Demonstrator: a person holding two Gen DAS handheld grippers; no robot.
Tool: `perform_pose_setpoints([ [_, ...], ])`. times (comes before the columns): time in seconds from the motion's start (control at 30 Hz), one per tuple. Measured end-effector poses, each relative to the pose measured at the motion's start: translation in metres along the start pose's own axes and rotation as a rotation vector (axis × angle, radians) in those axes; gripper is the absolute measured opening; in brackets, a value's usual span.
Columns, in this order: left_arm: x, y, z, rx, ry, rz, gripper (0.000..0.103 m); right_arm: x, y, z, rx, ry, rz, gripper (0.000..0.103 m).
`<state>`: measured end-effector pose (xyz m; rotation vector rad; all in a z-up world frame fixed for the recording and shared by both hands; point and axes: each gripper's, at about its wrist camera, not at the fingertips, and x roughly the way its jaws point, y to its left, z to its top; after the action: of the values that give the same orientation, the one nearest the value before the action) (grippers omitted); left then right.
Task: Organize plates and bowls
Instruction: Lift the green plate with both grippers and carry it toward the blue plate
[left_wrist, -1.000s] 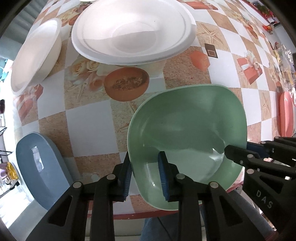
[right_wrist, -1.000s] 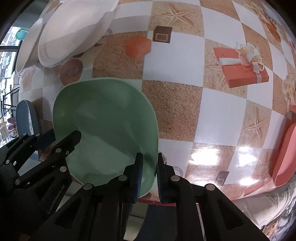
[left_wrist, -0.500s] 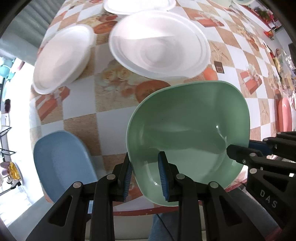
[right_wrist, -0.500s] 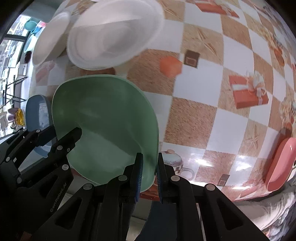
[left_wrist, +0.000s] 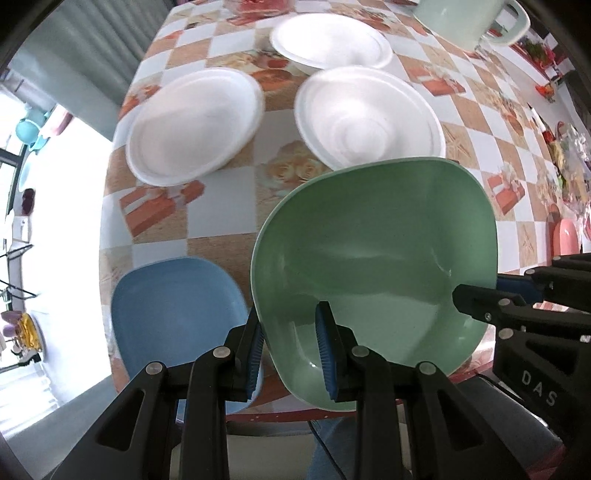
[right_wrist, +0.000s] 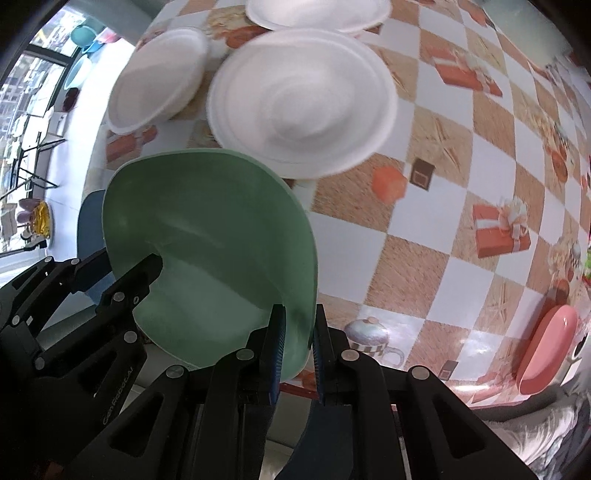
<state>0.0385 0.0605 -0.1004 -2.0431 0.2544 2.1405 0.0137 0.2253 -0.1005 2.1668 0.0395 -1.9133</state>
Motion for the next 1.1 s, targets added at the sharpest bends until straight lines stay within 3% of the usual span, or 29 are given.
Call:
perform_pose_setpoints([
  [0.53, -0.029, 0.025, -0.012, -0.168, -0.055, 0.029, 0.030, -0.027, 0.086, 0.007, -0.136, -0.020, -0.015, 0.016],
  [0.93, -0.033, 0.078, -0.016, -0.295, -0.072, 0.057, 0.030, -0.033, 0.142, 0.013, -0.217, -0.009, -0.022, 0.016],
  [1.1, -0.036, 0.101, -0.035, -0.353, -0.072, 0.075, 0.030, -0.024, 0.162, 0.017, -0.255, 0.013, -0.015, 0.016],
])
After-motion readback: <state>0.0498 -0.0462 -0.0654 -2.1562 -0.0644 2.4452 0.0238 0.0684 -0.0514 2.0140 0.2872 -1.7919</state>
